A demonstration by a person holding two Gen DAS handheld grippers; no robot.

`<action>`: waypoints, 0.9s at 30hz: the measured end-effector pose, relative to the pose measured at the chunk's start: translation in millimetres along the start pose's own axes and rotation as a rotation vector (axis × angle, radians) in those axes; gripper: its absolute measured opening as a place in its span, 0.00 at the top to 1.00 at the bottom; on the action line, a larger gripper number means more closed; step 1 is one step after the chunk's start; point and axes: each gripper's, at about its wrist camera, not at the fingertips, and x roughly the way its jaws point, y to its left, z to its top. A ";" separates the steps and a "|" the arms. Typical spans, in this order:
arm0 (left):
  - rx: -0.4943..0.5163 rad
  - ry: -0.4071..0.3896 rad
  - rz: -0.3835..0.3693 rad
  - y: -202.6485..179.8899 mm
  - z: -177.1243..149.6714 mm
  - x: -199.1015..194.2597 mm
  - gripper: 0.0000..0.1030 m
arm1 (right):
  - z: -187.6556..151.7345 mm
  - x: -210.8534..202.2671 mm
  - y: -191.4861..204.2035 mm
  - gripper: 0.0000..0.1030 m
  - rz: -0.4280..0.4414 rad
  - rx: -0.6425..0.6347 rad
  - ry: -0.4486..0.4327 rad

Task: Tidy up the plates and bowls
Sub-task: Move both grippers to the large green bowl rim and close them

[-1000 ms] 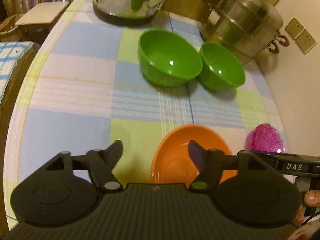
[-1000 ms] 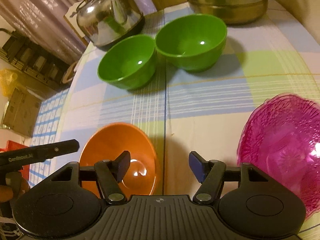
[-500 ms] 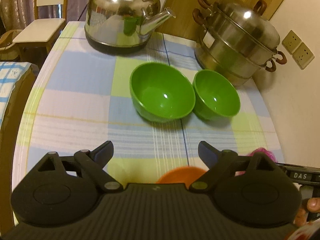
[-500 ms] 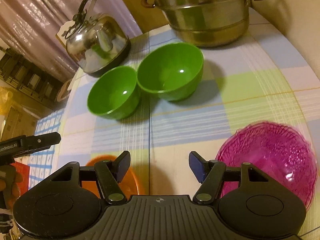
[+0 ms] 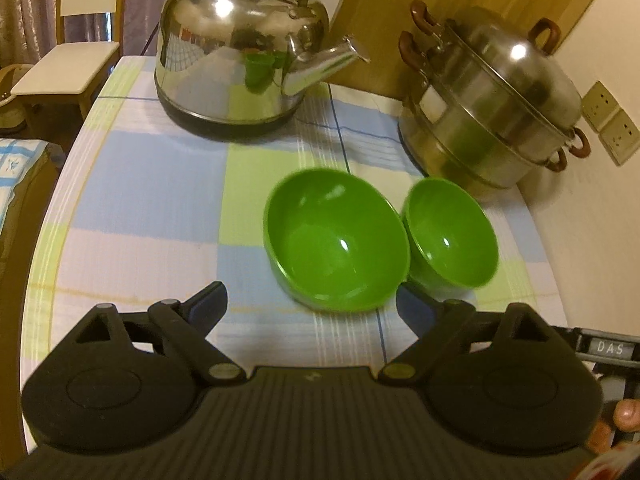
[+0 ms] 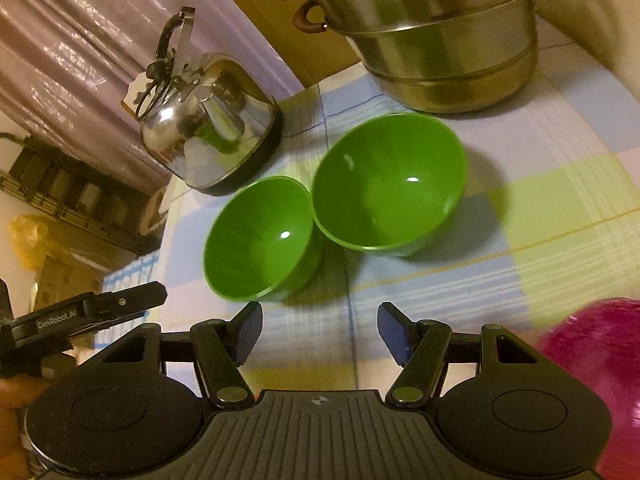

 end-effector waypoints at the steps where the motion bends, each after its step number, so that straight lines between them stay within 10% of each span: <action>1: -0.002 0.004 0.000 2.4 3.6 4.6 0.13 | 2.9 6.1 0.1 0.38 0.005 0.010 0.004; 27: 0.041 0.094 0.007 29.2 42.0 100.6 0.64 | 35.2 107.4 2.2 0.65 -0.004 0.118 0.034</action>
